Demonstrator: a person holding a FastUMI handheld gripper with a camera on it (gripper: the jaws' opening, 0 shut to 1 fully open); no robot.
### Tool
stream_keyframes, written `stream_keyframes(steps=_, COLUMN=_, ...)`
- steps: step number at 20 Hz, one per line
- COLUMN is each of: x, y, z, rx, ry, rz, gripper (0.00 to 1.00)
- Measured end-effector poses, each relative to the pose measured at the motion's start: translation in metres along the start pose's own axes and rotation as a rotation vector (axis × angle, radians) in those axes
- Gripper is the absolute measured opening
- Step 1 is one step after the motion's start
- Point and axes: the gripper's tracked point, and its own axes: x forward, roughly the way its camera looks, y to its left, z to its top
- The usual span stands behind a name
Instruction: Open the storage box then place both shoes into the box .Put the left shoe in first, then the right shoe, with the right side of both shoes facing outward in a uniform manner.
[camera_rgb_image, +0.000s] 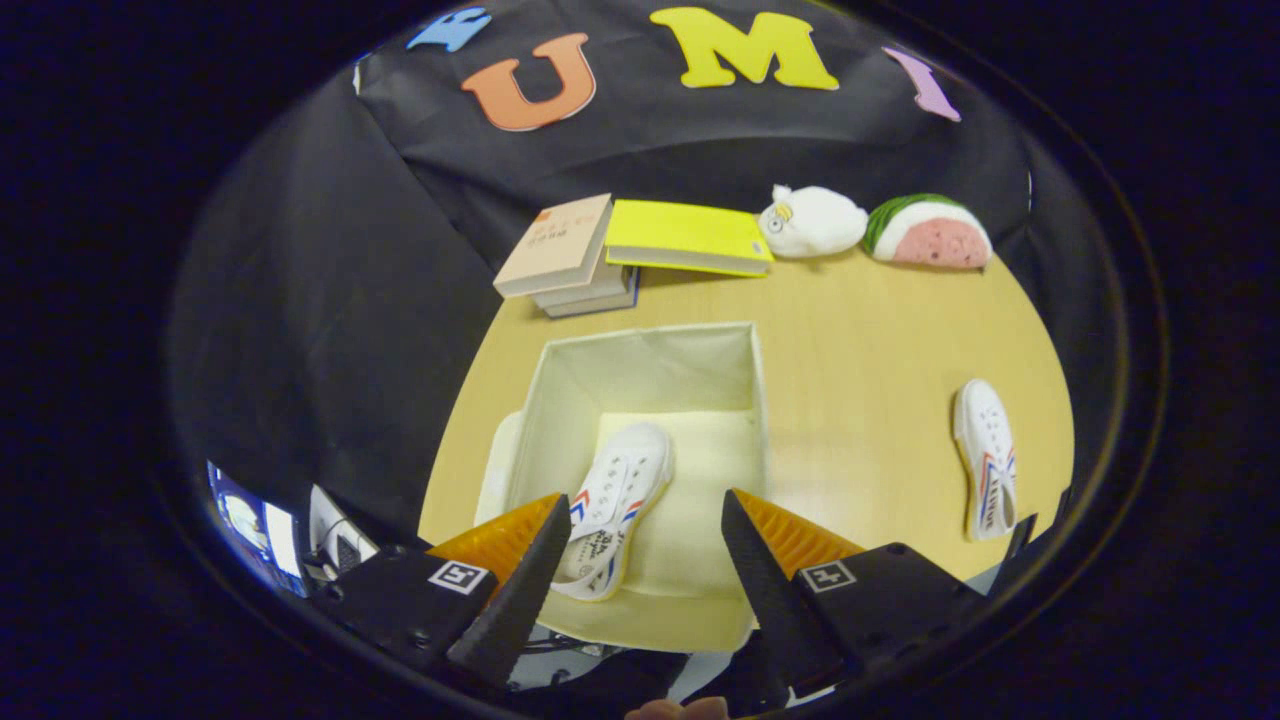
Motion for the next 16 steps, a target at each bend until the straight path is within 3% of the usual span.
stream_keyframes(steps=9, x=-0.089, y=-0.149, z=0.004, rx=-0.028, ry=-0.258, rz=-0.201, gripper=0.98)
stream_keyframes(steps=16, x=-0.078, y=-0.299, z=-0.051, rx=0.043, ry=-0.165, rz=-0.339, gripper=0.98)
